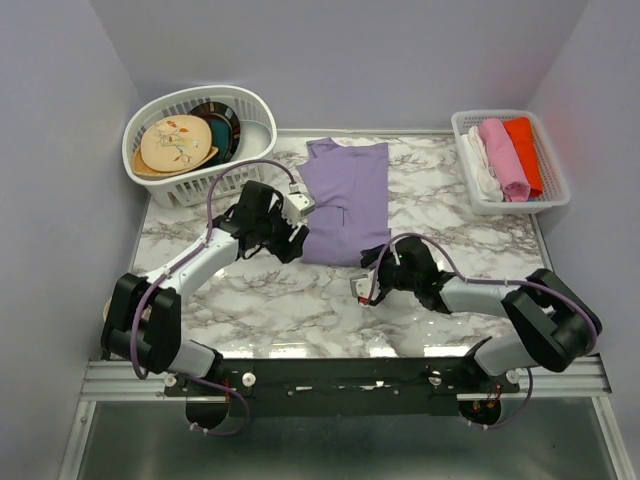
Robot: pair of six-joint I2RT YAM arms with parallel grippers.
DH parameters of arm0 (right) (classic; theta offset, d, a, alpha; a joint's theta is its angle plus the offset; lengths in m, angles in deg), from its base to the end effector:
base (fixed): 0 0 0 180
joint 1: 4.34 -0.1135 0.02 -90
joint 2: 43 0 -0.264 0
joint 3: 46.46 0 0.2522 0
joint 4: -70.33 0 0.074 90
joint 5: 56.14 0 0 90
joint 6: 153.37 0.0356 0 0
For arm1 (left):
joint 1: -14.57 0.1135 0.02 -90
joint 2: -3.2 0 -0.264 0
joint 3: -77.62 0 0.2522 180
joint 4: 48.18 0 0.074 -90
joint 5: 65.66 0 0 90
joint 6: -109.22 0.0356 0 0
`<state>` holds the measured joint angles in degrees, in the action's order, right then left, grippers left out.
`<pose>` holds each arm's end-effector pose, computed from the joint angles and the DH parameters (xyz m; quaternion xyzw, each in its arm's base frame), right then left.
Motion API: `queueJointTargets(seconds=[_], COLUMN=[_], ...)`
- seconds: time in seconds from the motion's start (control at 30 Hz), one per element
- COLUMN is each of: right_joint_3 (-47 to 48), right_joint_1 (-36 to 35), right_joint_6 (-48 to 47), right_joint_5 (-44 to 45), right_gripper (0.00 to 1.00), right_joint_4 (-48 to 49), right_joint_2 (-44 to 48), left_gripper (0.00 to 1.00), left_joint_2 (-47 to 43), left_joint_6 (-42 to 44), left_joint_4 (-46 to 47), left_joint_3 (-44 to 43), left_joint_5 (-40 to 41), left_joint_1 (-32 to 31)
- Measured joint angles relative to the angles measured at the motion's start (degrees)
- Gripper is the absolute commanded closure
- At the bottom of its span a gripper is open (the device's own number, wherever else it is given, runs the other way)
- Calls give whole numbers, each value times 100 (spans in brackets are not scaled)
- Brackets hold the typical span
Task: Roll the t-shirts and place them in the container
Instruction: Roll the T-shirt to the center of the board.
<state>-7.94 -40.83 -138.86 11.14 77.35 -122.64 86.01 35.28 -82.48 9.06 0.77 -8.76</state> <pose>0.1936 0.1603 0.1474 -0.7695 0.4079 0.0106 0.4912 0.2717 -0.1327 0.2334 0.3766 0.8377 -0.2126 0.3336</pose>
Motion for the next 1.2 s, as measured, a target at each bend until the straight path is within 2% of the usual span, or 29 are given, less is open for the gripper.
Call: queueJointTargets(seconds=[0.07,0.13,0.23,0.37,0.43,0.47,0.5,0.57,0.6,0.67,0.8,0.83,0.93,1.1,1.2], right_joint_3=[55,195,350,553,658,691,697,708,743,922,1631,1891,2365,2559,2557], right_joint_1=[-26,-48,-59,-66,-72,-74,-74,-76,-81,-68,177,291,518,673,678], right_joint_6=[-94,-199,-404,-566,-577,-566,-573,-533,-496,-372,216,411,756,909,938], right_joint_5=[127,254,444,772,914,977,1025,1108,1128,1119,697,511,101,-361,-531], right_gripper=[23,24,30,53,56,66,69,76,79,92,93,93,93,93,93], right_joint_4=[140,350,599,925,944,914,911,872,732,380,-785,-1165,-1762,-2496,-2828], right_joint_2=[-302,-595,-918,-1379,-1539,-1578,-1617,-1635,-1635,-1631,-1598,-1582,-1530,-1377,-1353], left_gripper=[25,19,18,21,20,20,19,19,19,19,15,11,8,8,8], left_joint_2=[-127,-269,-380,-378,-374,-391,-426,-586,-887,-1270,-2332,-2553,-2938,-2953,-2494], left_joint_6=[26,81,232,299,306,334,363,494,632,872,1818,2065,2579,3154,3414], left_joint_4=[39,103,111,87,63,90,133,278,544,632,1119,1211,1567,2588,3333], left_joint_3=[138,278,361,352,339,361,415,623,997,1390,2382,2583,3005,3654,3884], left_joint_5=[37,131,310,525,619,658,675,708,708,697,487,437,304,295,365], left_joint_1=[0,0,0,-2,-4,-4,-4,-4,-11,-24,-361,-507,-883,-1403,-1650])
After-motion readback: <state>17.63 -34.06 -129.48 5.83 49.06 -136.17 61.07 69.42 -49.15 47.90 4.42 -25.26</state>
